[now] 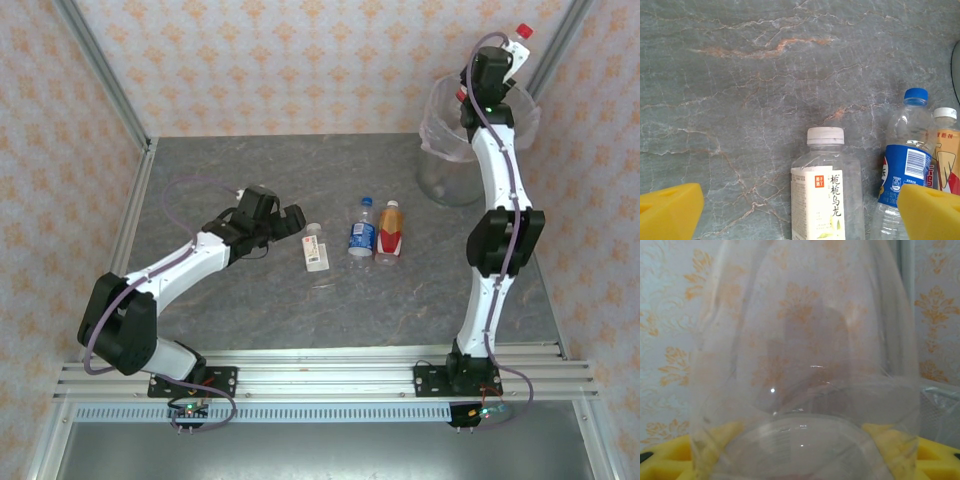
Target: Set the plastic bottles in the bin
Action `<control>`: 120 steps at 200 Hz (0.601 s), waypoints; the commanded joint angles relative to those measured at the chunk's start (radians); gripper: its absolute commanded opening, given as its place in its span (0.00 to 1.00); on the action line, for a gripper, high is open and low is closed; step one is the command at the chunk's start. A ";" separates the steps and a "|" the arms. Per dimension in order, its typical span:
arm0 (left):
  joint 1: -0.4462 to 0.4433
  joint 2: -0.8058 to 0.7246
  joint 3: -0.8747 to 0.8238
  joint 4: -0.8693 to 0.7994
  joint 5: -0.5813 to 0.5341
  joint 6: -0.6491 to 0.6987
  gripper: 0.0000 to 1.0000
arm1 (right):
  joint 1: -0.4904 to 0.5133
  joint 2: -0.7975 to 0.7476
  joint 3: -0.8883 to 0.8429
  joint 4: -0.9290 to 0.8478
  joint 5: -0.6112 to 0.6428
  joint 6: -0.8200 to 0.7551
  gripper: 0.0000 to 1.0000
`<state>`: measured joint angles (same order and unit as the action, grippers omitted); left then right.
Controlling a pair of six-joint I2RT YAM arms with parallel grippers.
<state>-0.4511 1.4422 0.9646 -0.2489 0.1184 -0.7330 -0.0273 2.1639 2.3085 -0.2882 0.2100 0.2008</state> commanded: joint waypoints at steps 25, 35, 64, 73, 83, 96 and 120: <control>0.000 -0.063 -0.031 0.011 -0.061 -0.013 1.00 | -0.005 0.131 0.199 -0.213 -0.029 0.015 0.64; 0.001 -0.068 -0.035 0.010 -0.067 -0.014 1.00 | -0.003 0.155 0.221 -0.223 -0.035 0.022 0.66; 0.001 -0.071 -0.040 0.011 -0.068 -0.014 1.00 | -0.001 0.229 0.357 -0.313 -0.029 0.031 0.80; 0.000 -0.071 -0.041 0.010 -0.068 -0.013 1.00 | -0.001 0.265 0.426 -0.360 -0.032 0.033 0.83; 0.000 -0.071 -0.042 0.007 -0.069 -0.014 1.00 | 0.001 0.317 0.540 -0.420 -0.039 0.031 0.84; 0.000 -0.068 -0.042 0.004 -0.071 -0.014 1.00 | 0.001 0.424 0.770 -0.532 -0.043 0.024 0.85; 0.000 -0.063 -0.038 -0.012 -0.072 -0.016 1.00 | 0.003 0.452 0.860 -0.568 -0.040 0.019 0.86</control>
<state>-0.4511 1.3956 0.9382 -0.2478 0.0872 -0.7364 -0.0269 2.5919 3.0489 -0.7208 0.1715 0.2264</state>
